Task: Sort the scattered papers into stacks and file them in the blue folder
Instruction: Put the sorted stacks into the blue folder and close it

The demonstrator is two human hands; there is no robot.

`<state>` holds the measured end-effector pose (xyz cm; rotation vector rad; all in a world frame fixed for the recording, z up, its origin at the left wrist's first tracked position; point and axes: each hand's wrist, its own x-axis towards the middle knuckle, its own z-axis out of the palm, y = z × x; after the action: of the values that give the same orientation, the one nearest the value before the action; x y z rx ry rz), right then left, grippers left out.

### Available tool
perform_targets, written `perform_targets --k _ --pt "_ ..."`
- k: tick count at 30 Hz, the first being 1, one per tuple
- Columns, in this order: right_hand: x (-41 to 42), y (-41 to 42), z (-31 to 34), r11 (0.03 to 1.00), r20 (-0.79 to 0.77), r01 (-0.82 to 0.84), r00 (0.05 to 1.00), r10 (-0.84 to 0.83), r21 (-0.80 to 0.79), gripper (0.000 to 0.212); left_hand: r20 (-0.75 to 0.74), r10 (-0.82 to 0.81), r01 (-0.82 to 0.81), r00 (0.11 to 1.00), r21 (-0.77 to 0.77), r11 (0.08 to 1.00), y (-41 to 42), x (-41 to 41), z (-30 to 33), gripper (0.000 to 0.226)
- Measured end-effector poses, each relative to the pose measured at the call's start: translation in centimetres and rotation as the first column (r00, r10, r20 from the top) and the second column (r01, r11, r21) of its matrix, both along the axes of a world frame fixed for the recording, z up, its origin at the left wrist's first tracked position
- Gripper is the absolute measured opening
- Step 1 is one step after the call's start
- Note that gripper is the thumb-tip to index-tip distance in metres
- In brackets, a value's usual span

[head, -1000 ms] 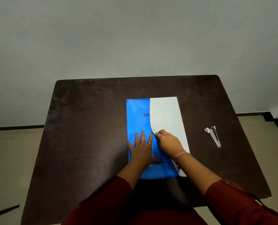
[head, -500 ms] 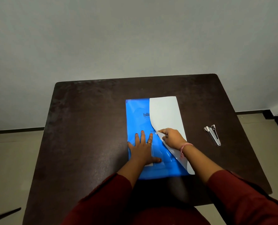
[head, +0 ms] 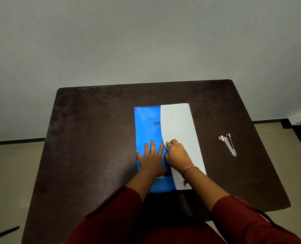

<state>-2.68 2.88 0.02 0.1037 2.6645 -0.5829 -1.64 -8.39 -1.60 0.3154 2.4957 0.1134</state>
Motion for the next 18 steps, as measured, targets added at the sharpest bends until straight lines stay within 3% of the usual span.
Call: perform_targets --k 10,18 --pt "-2.0 2.8 1.1 0.94 0.145 -0.32 0.942 0.302 0.12 0.045 0.094 -0.001 0.0 0.996 0.016 1.0 -0.6 -1.1 0.3 0.111" --pt "-2.8 2.8 1.1 0.893 0.246 -0.397 0.906 0.345 0.21 0.048 0.137 0.062 -0.07 0.989 0.051 0.996 0.2 -1.0 0.8 0.114"
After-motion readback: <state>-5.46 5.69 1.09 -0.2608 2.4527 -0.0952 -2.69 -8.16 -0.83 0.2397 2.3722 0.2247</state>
